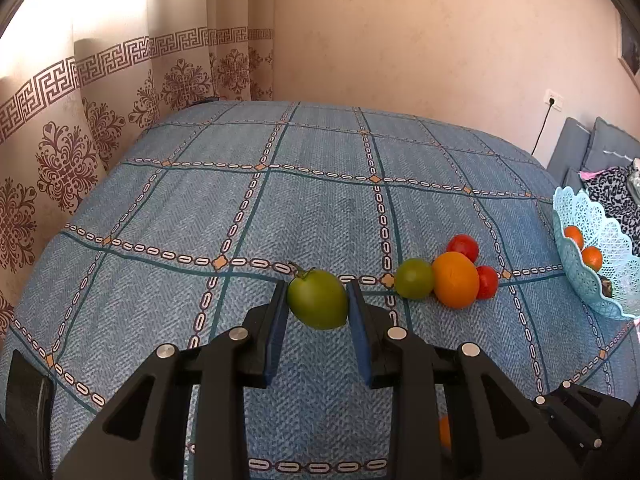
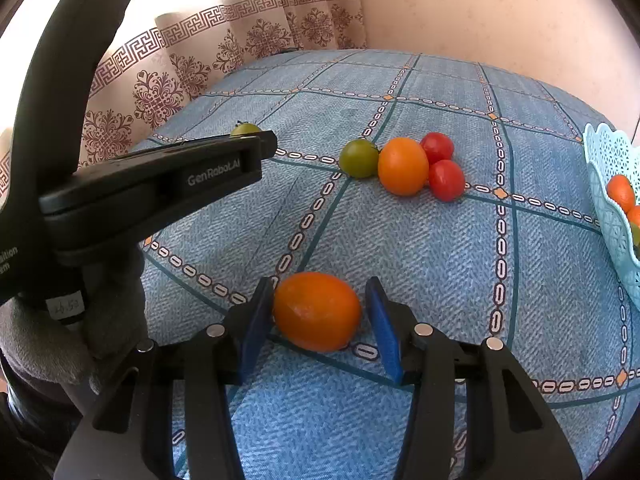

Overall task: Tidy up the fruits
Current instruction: 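Grasp the green tomato with the left tool while the right tool grasps an orange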

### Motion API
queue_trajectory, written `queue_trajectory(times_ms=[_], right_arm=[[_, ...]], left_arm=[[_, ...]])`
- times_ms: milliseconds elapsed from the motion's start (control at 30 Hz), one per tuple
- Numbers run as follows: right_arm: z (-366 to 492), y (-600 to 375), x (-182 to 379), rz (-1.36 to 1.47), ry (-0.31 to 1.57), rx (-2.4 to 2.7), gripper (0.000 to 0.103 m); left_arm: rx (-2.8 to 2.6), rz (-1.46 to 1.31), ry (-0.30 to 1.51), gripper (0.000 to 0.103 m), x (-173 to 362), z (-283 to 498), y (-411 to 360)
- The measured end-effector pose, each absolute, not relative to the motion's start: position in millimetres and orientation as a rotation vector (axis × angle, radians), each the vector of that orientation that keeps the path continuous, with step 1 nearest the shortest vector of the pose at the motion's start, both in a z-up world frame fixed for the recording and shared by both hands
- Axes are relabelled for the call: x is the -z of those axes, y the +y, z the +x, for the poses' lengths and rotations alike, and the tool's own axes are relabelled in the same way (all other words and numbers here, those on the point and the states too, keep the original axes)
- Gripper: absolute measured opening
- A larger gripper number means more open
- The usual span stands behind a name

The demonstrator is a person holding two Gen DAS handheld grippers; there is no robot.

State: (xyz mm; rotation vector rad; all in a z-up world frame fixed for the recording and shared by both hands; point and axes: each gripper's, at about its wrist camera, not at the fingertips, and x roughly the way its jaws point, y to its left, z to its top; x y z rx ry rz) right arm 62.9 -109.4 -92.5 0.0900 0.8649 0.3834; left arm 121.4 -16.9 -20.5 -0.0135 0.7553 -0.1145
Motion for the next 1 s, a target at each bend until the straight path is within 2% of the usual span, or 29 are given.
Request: queue_trajectory(times_ms=[67,100,1000], right_arm=[[62,-110,93,0.088,0.863,-0.382,0.049],[61,-110,92,0.09,0.862,-0.385,0.043],[42,-169,53,0.2,0.749,-0.292,0.042]], left_arm=[[0.114,-0.013,0.754,0.03,20,121,-17],[0.114,-0.012,0.754,0.03,21,121,-17],[0.202,-0.021,0.739,0.03,-1,107,-31]])
